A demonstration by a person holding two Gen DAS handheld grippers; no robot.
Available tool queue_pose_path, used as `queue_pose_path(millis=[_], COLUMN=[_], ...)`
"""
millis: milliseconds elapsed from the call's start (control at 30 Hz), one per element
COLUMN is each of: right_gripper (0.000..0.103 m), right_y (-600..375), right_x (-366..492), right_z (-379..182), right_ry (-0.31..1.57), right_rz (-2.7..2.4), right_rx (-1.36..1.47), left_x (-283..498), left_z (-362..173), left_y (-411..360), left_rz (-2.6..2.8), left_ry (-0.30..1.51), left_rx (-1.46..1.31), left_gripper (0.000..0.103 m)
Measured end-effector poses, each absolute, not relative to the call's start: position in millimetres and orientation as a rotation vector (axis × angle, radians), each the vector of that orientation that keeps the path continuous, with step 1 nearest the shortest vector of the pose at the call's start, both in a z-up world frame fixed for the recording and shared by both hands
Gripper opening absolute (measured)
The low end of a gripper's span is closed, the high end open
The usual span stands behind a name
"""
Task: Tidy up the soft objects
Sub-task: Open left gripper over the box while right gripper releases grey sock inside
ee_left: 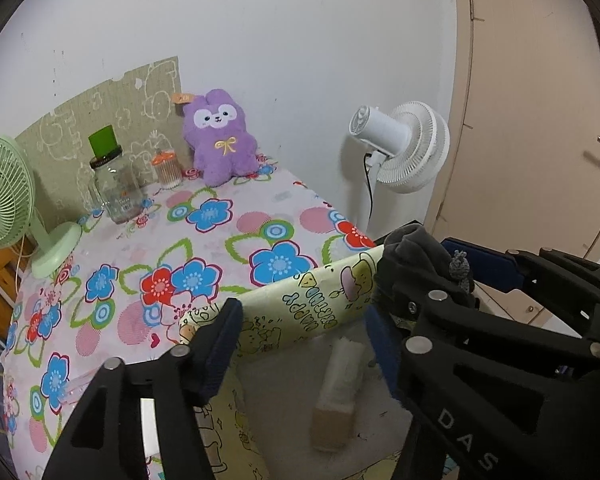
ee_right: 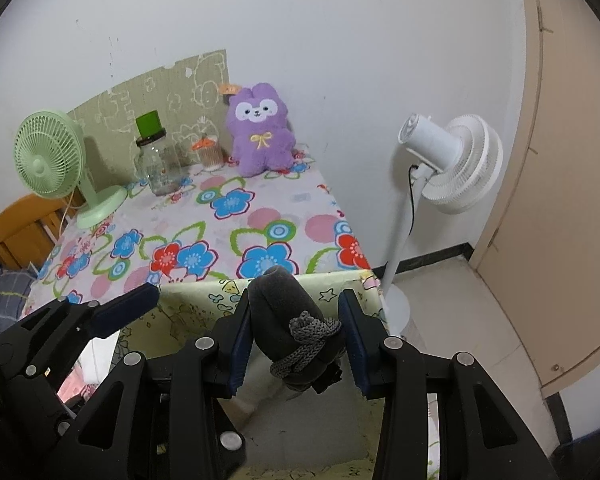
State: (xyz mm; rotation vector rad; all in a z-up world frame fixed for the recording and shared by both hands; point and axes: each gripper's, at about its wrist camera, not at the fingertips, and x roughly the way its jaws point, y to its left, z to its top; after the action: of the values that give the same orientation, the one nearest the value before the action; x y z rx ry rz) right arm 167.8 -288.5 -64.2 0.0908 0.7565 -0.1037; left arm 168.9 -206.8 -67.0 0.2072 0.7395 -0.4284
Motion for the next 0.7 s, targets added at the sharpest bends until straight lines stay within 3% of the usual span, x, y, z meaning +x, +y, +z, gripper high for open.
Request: queue_pose_path(millis=[200,333,533,700], right_gripper=[0.049,0.072,0.086,0.09], right_y=[-287,-286,-280,-276], right_x=[174,175,170,162], right_z=[-72,-73,-70,-66], right_ry=[0.783,0.784,0.757,0.729], right_rz=[-0.089,-0.094,-0.104,-0.121], right_rx=[0.103,0.099,0.093,0.105], left_x=[171,171,168,161], left_z=[-71,-72,-68,-63], left_y=[-205,-200,-192,-185], left_rz=[-0.408,-0.406,-0.399,-0.383], left_ry=[0.753,0.768,0.768,0.742], left_rx=[0.216,0.195,0.174,0.171], left_gripper=[0.081,0.081,0.087,0.092])
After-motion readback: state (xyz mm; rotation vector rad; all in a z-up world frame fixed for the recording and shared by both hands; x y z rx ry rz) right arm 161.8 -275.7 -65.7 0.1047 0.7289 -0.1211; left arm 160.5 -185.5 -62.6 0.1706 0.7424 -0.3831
